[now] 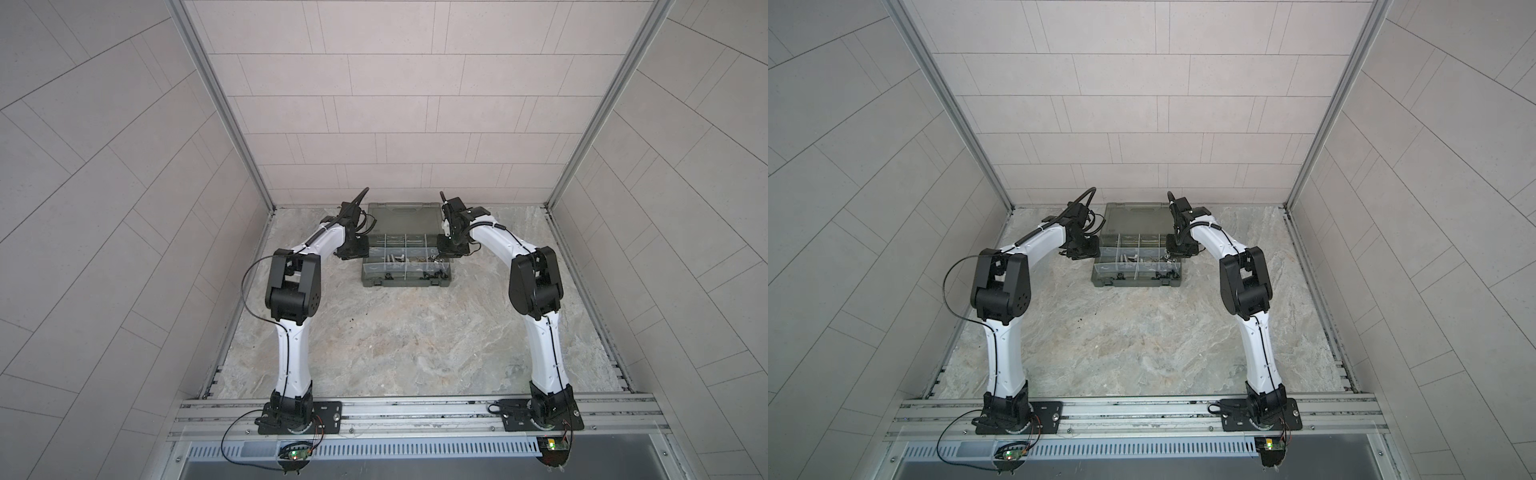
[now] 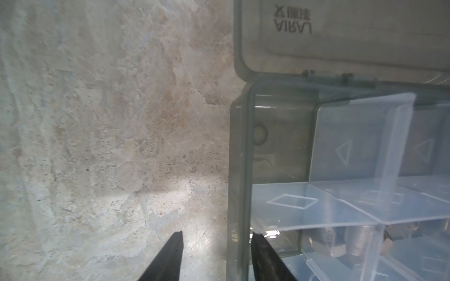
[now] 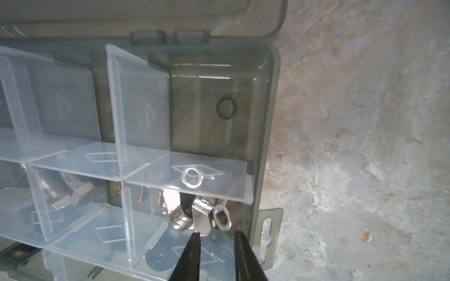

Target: Sort the screws and nuts into containers

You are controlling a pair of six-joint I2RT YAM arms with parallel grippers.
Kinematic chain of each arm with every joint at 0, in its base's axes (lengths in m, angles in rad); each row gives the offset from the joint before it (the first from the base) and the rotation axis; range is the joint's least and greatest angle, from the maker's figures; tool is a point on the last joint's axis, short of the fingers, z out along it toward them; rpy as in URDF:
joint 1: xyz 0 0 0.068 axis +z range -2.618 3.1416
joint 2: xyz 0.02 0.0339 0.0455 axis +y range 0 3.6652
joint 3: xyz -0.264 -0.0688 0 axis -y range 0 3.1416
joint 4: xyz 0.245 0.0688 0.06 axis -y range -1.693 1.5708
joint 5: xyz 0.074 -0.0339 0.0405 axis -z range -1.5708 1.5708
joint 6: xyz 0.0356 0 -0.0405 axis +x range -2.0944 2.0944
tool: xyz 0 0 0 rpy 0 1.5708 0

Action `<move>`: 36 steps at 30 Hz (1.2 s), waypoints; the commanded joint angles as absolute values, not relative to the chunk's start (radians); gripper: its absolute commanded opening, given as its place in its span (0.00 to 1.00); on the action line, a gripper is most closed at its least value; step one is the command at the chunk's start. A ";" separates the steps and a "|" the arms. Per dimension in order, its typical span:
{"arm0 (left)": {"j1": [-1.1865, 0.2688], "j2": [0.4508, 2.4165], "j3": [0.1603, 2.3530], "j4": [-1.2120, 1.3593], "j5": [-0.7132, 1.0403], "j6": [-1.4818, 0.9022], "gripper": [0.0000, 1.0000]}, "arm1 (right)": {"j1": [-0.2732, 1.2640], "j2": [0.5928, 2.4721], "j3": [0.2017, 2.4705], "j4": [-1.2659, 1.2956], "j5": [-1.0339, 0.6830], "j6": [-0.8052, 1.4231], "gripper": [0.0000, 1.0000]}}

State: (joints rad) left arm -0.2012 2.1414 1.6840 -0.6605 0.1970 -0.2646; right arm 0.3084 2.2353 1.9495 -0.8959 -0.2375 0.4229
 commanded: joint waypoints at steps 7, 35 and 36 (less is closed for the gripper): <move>-0.209 2.163 1.698 -0.687 0.225 -0.272 0.30 | 0.296 2.234 1.920 -0.961 -0.211 0.417 0.25; -0.281 1.903 1.379 -0.660 0.230 -0.288 0.18 | 0.303 1.937 1.532 -0.910 -0.265 0.412 0.27; -0.281 1.891 1.377 -0.664 0.232 -0.288 0.18 | 0.305 1.918 1.524 -0.914 -0.265 0.408 0.27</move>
